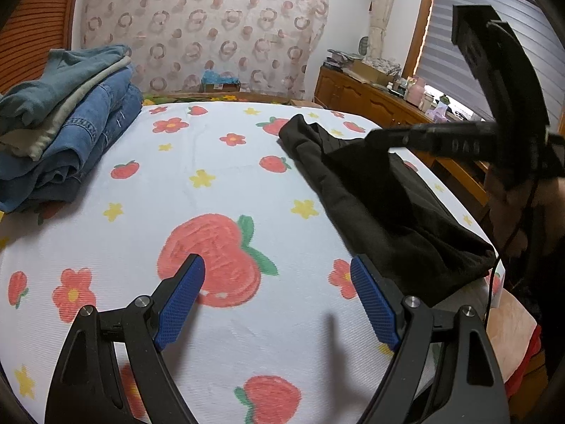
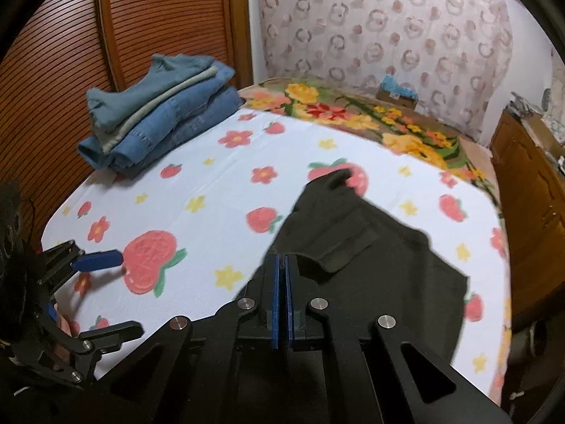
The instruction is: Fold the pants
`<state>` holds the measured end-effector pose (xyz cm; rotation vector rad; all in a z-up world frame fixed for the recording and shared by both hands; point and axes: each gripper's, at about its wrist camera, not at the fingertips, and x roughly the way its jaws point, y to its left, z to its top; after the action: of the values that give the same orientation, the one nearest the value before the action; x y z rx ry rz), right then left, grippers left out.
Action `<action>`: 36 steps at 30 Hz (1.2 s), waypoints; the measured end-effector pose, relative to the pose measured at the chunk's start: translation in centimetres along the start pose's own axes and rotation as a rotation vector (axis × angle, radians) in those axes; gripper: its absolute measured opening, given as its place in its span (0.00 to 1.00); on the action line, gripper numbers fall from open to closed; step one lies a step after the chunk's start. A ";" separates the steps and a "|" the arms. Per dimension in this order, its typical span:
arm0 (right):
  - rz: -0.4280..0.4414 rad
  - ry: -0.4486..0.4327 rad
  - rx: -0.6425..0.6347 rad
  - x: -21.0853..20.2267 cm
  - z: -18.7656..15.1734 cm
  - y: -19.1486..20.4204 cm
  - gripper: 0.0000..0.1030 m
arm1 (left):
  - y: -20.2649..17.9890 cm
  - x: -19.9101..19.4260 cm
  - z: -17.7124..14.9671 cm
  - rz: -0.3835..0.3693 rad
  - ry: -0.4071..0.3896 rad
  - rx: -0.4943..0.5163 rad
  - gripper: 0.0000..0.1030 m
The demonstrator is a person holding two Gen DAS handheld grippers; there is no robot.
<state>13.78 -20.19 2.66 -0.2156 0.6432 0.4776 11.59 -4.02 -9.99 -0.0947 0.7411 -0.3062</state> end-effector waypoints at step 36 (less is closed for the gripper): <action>-0.346 0.037 0.063 2.8 0.6 -6.3 0.03 | -0.4 0.3 -0.2 -0.005 0.008 0.012 0.82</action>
<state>19.18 -24.46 1.66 -0.2702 0.6409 0.1206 11.51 -4.52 -10.23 -0.0844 0.7469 -0.3152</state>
